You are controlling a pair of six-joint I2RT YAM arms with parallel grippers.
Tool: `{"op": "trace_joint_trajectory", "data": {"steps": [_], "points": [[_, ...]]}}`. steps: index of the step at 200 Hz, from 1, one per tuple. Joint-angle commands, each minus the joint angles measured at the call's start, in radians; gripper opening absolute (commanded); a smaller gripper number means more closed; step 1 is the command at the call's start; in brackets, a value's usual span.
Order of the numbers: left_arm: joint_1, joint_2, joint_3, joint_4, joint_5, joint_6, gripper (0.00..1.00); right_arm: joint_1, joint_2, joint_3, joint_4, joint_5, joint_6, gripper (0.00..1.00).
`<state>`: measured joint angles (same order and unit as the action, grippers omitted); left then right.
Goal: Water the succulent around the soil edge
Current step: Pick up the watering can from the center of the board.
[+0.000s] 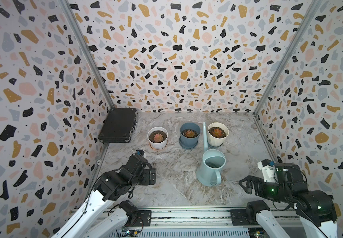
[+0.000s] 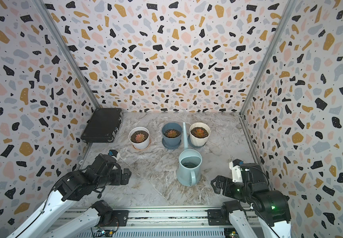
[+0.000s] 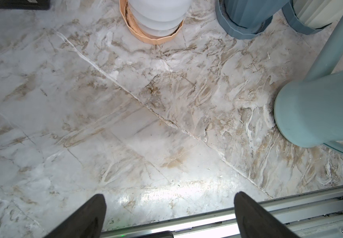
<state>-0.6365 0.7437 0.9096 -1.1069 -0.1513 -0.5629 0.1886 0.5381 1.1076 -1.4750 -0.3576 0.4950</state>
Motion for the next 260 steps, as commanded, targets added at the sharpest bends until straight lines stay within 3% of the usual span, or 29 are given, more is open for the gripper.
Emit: {"op": "trace_joint_trajectory", "data": {"steps": [1,45,95,137,188,212,237,260], "points": [[-0.005,0.027,0.012,0.012,0.022,-0.004,0.99,0.004,-0.019,-0.005,-0.031,-0.113,-0.043,1.00],[-0.006,0.051,0.009,0.008,0.018,-0.008,0.99,0.004,-0.042,-0.002,-0.062,-0.161,-0.080,1.00],[-0.006,0.049,-0.003,0.003,0.000,-0.017,0.99,0.004,-0.023,-0.033,0.073,0.060,-0.110,1.00],[-0.006,0.057,0.015,-0.008,-0.024,-0.013,1.00,0.003,0.175,0.043,0.278,0.254,-0.213,1.00],[-0.006,0.053,0.023,-0.020,-0.060,-0.017,0.99,0.017,0.391,0.171,0.445,0.317,-0.268,1.00],[-0.006,0.060,0.018,-0.010,-0.064,-0.019,0.99,0.118,0.414,0.154,0.454,0.361,-0.274,1.00],[-0.006,0.082,0.010,0.005,-0.068,-0.018,0.99,0.336,0.391,0.132,0.420,0.469,-0.243,1.00],[-0.006,0.097,0.009,0.012,-0.070,-0.015,0.99,0.468,0.318,0.123,0.357,0.539,-0.158,1.00]]}}
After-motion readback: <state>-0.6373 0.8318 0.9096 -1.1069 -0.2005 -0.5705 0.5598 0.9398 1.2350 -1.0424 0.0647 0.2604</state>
